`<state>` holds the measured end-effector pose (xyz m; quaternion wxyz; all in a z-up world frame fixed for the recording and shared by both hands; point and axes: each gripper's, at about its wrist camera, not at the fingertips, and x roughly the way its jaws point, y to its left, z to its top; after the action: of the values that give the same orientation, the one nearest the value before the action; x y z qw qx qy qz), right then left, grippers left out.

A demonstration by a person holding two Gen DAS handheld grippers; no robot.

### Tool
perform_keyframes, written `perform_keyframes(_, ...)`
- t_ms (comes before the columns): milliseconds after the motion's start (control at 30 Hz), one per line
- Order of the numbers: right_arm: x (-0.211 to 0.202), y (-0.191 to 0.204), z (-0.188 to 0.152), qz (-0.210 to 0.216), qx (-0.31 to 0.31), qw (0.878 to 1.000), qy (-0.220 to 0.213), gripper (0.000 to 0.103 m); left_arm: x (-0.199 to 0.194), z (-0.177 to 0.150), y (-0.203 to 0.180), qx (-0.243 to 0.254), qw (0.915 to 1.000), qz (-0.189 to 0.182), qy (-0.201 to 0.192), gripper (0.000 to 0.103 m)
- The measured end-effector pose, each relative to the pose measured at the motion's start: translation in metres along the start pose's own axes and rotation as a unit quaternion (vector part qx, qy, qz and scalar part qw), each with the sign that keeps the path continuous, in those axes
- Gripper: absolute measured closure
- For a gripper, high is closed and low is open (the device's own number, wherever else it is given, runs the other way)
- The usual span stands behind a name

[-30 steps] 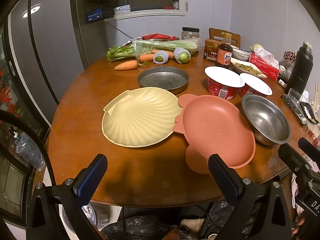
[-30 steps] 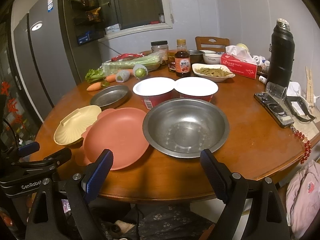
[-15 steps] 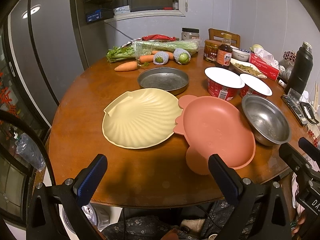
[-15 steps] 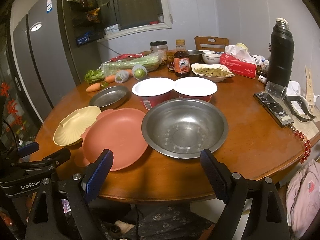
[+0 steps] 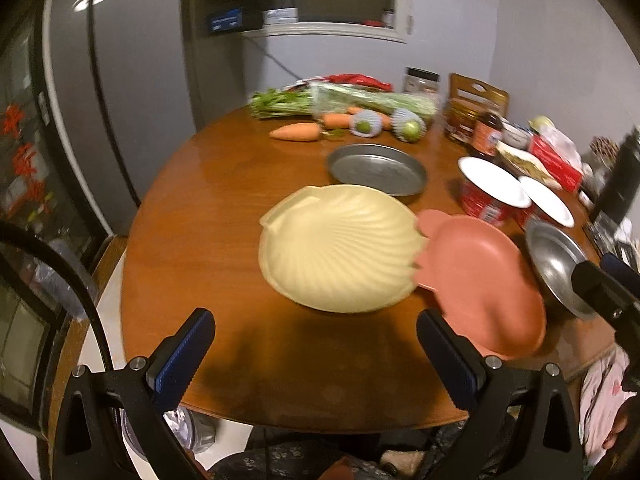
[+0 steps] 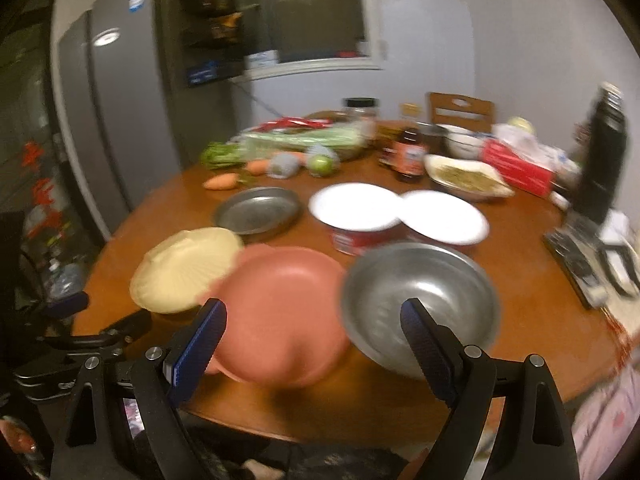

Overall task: Organize plates and bowls
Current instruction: 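Reach the left tool to the cream shell plate and grasp its rim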

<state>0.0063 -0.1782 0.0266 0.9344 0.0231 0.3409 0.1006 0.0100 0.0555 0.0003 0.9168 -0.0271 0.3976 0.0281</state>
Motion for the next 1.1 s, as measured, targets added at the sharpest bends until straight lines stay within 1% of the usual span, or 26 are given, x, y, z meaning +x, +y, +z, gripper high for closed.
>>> perform_keyframes(67, 0.009, 0.011, 0.011, 0.017, -0.013, 1.000, 0.007, 0.013, 0.003, 0.002, 0.014, -0.014, 0.9999, 0.004, 0.002, 0.001)
perform_keyframes(133, 0.017, 0.022, 0.021, 0.020, -0.036, 0.999, 0.004, 0.013, 0.007, 0.003, 0.026, -0.026, 0.9996, 0.007, 0.007, 0.001)
perform_keyframes(233, 0.037, 0.036, 0.035, 0.041, -0.057, 0.997, 0.022, 0.013, 0.016, 0.007, 0.042, -0.040, 0.9990, 0.009, 0.016, 0.001)
perform_keyframes(333, 0.058, 0.052, 0.048, 0.051, -0.075, 0.995, 0.039, 0.013, 0.025, 0.009, 0.050, -0.051, 0.9983, 0.001, 0.027, 0.001)
perform_keyframes(400, 0.072, 0.059, 0.053, 0.051, -0.085, 0.994, 0.052, 0.014, 0.032, 0.010, 0.051, -0.053, 0.9979, -0.001, 0.037, 0.001)
perform_keyframes(467, 0.091, 0.069, 0.057, 0.036, -0.107, 0.991, 0.070, 0.014, 0.039, 0.011, 0.051, -0.053, 0.9974, -0.003, 0.049, 0.001)
perform_keyframes(567, 0.113, 0.080, 0.061, 0.024, -0.136, 0.987, 0.085, 0.015, 0.050, 0.015, 0.053, -0.055, 0.9965, -0.006, 0.062, 0.002)
perform_keyframes(733, 0.143, 0.085, 0.067, 0.046, -0.138, 0.983, 0.113, 0.028, 0.061, 0.025, 0.051, -0.052, 0.9961, -0.011, 0.070, 0.002)
perform_keyframes(800, 0.155, 0.086, 0.069, 0.033, -0.146, 0.981, 0.120, 0.035, 0.063, 0.027, 0.050, -0.049, 0.9960, -0.016, 0.073, 0.002)
perform_keyframes(867, 0.162, 0.086, 0.068, 0.036, -0.150, 0.980, 0.124, 0.042, 0.067, 0.028, 0.049, -0.048, 0.9956, -0.016, 0.079, 0.003)
perform_keyframes(900, 0.168, 0.085, 0.068, 0.037, -0.149, 0.979, 0.135, 0.046, 0.069, 0.027, 0.048, -0.048, 0.9954, -0.017, 0.081, 0.003)
perform_keyframes(933, 0.172, 0.084, 0.067, 0.040, -0.147, 0.978, 0.141, 0.048, 0.071, 0.027, 0.047, -0.048, 0.9951, -0.019, 0.085, 0.005)
perform_keyframes(967, 0.175, 0.084, 0.066, 0.039, -0.148, 0.977, 0.146, 0.053, 0.072, 0.027, 0.046, -0.048, 0.9949, -0.021, 0.087, 0.007)
perform_keyframes(1033, 0.180, 0.086, 0.064, 0.040, -0.157, 0.975, 0.151, 0.055, 0.075, 0.028, 0.044, -0.047, 0.9942, -0.026, 0.093, 0.015)
perform_keyframes(1100, 0.186, 0.085, 0.065, 0.046, -0.154, 0.975, 0.155, 0.059, 0.078, 0.029, 0.042, -0.045, 0.9941, -0.026, 0.095, 0.016)
